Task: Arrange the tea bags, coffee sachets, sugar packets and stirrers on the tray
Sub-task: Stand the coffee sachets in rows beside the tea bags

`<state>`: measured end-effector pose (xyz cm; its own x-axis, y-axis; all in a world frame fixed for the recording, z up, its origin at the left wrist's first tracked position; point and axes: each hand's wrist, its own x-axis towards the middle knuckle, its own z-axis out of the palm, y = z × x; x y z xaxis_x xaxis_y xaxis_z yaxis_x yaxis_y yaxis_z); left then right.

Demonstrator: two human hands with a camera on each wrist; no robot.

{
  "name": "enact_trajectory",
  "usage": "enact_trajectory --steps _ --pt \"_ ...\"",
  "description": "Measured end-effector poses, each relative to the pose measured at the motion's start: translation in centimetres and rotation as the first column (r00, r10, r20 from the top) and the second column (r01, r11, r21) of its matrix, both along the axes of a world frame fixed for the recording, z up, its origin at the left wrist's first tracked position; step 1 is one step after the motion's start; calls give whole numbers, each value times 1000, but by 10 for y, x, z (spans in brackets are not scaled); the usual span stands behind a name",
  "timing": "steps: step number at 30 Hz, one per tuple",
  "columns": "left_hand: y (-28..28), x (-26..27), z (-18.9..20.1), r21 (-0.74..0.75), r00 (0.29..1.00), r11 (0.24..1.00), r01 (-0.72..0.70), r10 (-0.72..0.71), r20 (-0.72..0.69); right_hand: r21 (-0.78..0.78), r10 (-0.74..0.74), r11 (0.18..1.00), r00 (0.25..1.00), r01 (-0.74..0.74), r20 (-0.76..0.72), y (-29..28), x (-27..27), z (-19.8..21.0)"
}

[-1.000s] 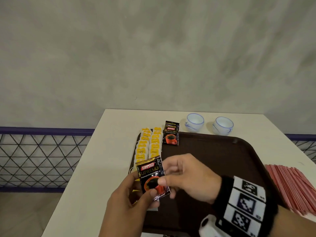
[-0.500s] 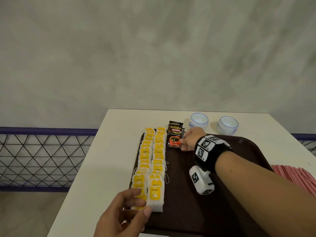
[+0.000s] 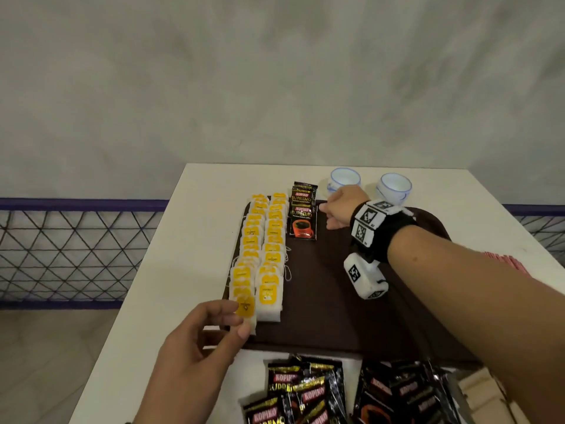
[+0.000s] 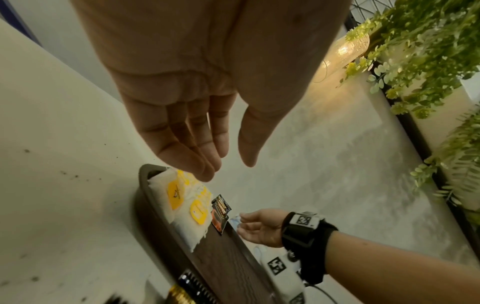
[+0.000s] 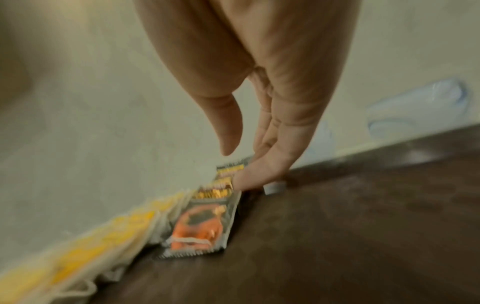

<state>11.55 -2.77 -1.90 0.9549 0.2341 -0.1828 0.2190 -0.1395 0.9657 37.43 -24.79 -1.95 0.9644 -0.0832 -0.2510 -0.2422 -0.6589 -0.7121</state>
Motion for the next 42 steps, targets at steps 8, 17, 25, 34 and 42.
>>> enact_trajectory --steps 8,17,25,34,42 --pt "-5 -42 9 232 994 966 111 -105 -37 147 135 981 991 -130 -21 -31 -116 67" --pt "-38 -96 5 555 851 655 512 -473 -228 -345 455 821 886 -455 -89 -101 -306 76" --pt "-85 -132 4 634 794 524 569 -552 -256 -345 383 848 915 -402 -124 -91 -397 52" --pt "-164 -72 8 689 824 532 492 -539 -173 -331 66 938 989 -106 -130 -131 -414 38" --pt "-199 -45 -3 668 808 488 562 -498 -316 -315 119 929 963 -194 -242 -138 -434 10"
